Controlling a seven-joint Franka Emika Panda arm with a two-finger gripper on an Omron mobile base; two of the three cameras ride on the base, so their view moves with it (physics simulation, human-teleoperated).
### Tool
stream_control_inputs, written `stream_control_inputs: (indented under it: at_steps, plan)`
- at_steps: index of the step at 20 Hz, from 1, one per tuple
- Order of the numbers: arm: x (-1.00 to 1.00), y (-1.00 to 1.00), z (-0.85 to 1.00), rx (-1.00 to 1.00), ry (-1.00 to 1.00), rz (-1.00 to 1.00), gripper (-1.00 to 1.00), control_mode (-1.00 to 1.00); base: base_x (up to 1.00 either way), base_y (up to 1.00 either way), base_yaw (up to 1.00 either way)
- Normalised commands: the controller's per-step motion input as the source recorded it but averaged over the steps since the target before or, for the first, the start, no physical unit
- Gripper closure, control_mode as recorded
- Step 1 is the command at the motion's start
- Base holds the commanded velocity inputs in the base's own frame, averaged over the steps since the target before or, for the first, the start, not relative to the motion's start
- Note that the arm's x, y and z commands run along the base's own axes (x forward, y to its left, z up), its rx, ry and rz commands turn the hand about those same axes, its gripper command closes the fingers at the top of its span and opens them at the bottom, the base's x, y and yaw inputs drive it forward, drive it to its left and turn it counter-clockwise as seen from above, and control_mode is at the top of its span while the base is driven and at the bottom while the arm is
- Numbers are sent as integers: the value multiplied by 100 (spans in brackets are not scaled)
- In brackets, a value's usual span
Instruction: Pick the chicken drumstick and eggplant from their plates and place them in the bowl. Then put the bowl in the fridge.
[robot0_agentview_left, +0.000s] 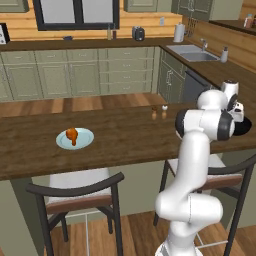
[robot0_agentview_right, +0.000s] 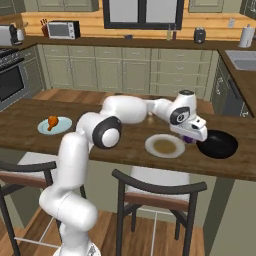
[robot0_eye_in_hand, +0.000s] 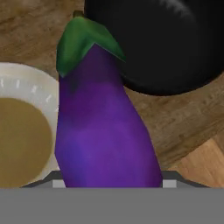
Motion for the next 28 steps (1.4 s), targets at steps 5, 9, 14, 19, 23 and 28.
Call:
stream_control_inputs:
  at_steps: [5, 9, 14, 19, 23, 28]
  plan:
    - [8, -41, 10, 0, 1, -50, 100, -100, 0, 0, 0]
    - [26, -33, 0, 0, 0, -27, 100, -100, 0, 0, 0]
    - [16, -40, -11, 0, 0, -7, 100, -100, 0, 0, 0]
    - [0, -21, -41, 0, 0, 0, 100, -100, 0, 0, 0]
    - [0, 0, -15, 0, -2, 0, 100, -100, 0, 0, 0]
    - [1, 1, 0, -4, -16, 0, 100, -100, 0, 0, 0]
